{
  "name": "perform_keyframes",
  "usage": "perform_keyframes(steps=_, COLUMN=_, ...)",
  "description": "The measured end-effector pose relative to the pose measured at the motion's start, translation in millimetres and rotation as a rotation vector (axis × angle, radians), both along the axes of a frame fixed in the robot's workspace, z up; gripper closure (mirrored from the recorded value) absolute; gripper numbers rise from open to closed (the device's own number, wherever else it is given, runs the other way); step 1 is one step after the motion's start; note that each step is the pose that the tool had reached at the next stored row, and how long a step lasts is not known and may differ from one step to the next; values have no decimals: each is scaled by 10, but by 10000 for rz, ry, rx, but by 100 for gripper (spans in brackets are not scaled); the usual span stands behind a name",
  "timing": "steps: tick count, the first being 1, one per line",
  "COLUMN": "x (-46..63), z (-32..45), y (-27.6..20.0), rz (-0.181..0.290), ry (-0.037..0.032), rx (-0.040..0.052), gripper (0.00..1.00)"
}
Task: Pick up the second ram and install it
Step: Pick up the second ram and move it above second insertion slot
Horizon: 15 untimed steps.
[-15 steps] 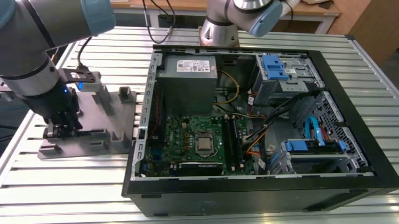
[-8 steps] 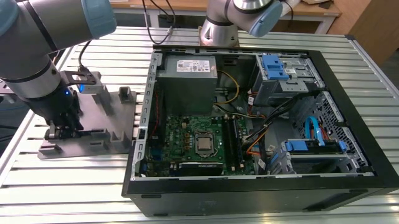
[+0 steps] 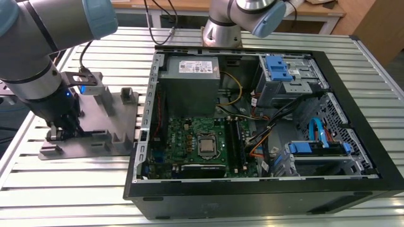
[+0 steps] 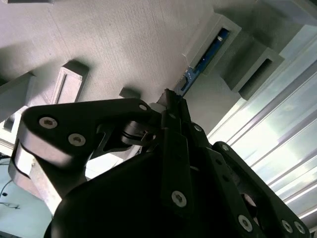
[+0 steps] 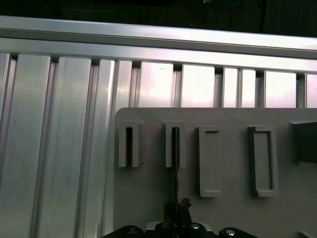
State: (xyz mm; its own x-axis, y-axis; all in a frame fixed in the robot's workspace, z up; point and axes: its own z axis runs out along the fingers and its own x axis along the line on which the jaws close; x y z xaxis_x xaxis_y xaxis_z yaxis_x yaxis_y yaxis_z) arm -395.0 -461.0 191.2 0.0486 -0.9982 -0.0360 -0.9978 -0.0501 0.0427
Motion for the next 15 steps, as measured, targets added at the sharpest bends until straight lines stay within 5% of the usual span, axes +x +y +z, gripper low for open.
perform_keyframes(steps=15, x=0, z=4, y=0, rz=0, ry=0, rx=20, gripper=89)
